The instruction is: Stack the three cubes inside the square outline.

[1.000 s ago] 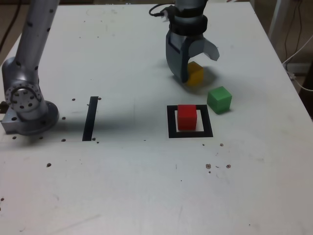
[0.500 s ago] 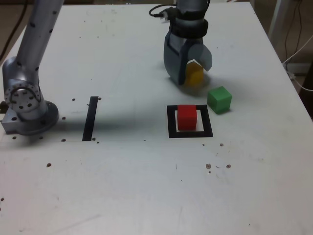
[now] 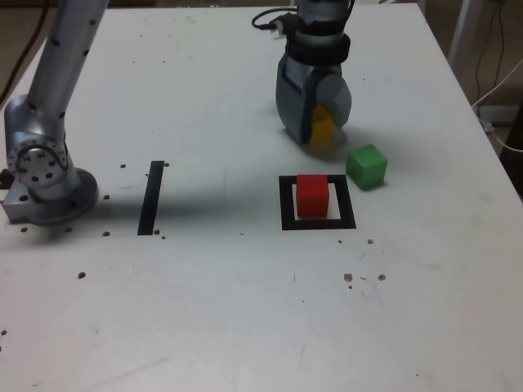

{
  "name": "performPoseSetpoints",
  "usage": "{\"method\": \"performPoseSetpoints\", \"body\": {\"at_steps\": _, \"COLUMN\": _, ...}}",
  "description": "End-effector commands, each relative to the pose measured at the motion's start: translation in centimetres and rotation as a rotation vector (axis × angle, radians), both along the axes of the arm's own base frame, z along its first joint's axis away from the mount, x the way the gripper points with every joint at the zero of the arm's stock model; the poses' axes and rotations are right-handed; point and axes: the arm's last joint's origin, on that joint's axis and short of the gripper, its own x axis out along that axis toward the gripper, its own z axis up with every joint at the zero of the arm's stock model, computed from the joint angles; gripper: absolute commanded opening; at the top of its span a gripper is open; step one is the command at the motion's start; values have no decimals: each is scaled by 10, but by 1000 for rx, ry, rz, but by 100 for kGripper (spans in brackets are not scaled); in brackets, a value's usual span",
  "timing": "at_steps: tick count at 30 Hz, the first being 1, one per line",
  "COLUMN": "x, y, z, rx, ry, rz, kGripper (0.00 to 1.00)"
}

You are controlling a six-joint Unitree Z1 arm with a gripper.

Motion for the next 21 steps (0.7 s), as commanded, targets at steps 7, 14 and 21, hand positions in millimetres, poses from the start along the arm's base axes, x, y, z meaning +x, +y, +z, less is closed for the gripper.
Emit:
{"method": "performPoseSetpoints", "body": {"at_steps": 7, "x": -14, "y": -24, "z": 45, "rx": 54, "ry": -24, "rz": -86, "kGripper": 15}}
{"method": "performPoseSetpoints", "body": {"at_steps": 14, "x": -17, "y": -64, "z": 81, "rx": 115, "ry": -101, "rz": -260, "kGripper": 15}}
{"method": "performPoseSetpoints", "body": {"at_steps": 21, "x": -23, "y": -93, "z": 93, "rx": 110, "ry": -95, "rz": -394, "kGripper": 15}}
